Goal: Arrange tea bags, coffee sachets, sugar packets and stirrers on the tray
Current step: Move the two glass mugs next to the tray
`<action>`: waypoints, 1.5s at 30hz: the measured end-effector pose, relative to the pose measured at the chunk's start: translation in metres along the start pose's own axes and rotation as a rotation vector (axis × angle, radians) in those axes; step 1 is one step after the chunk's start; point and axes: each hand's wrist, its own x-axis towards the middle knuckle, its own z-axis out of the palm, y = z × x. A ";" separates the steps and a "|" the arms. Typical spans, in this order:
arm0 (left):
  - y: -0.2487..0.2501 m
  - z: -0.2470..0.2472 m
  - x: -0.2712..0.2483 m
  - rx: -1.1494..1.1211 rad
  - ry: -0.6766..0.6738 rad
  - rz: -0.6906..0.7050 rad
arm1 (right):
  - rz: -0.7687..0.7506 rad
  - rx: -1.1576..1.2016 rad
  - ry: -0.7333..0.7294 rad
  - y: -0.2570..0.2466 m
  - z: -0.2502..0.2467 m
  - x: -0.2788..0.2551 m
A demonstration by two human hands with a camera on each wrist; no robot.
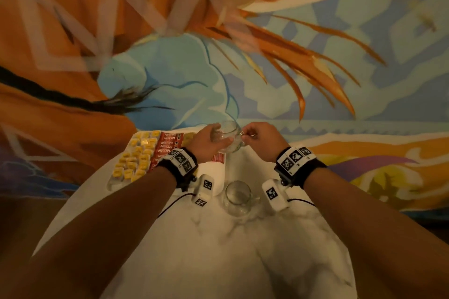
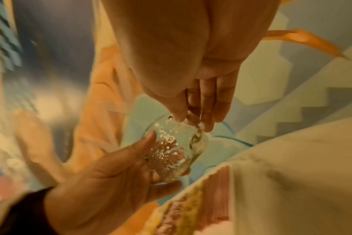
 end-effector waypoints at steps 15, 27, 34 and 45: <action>-0.051 0.045 0.039 0.385 -0.199 0.002 | 0.160 -0.113 -0.137 0.104 0.035 -0.008; -0.047 0.039 0.047 0.346 -0.133 0.118 | 0.126 0.010 0.037 0.106 0.040 0.004; -0.040 0.033 0.085 0.450 -0.092 0.108 | 0.152 -0.066 0.085 0.107 0.044 0.039; -0.041 0.035 0.106 0.486 -0.046 0.093 | 0.159 -0.132 0.069 0.103 0.038 0.058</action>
